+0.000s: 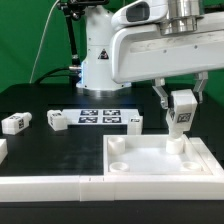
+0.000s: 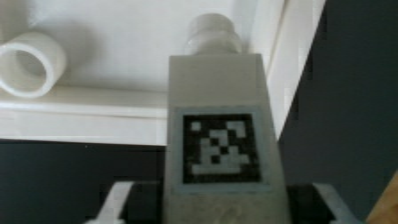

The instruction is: Assemble one leg

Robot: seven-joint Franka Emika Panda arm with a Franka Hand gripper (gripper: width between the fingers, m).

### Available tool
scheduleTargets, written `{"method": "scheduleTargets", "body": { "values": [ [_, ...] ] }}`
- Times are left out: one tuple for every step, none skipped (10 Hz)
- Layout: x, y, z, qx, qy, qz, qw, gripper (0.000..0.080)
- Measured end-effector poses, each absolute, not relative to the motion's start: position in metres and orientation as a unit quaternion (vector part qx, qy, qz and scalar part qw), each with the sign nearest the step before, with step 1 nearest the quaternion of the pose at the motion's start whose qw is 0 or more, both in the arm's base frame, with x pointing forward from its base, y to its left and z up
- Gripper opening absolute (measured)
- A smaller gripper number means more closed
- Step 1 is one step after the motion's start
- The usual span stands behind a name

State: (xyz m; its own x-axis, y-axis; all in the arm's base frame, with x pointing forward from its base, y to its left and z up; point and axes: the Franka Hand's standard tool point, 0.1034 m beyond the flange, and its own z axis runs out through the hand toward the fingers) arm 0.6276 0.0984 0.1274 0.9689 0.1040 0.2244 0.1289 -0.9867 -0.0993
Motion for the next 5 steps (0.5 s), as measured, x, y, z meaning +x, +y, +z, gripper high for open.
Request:
{"method": "scheduleTargets", "body": {
  "values": [
    [0.637, 0.095, 0.131, -0.981, -0.053, -0.18, 0.051, 0.0294],
    [0.632, 0.091, 0.127, -0.971, -0.05, -0.231, 0.042, 0.0294],
    [0.629, 0.089, 0.124, -0.967, -0.048, -0.247, 0.039, 0.0294],
    [0.63, 0.09, 0.122, -0.967, -0.048, -0.246, 0.04, 0.0294],
    [0.63, 0.094, 0.119, -0.967, -0.051, -0.247, 0.041, 0.0294]
  ]
}}
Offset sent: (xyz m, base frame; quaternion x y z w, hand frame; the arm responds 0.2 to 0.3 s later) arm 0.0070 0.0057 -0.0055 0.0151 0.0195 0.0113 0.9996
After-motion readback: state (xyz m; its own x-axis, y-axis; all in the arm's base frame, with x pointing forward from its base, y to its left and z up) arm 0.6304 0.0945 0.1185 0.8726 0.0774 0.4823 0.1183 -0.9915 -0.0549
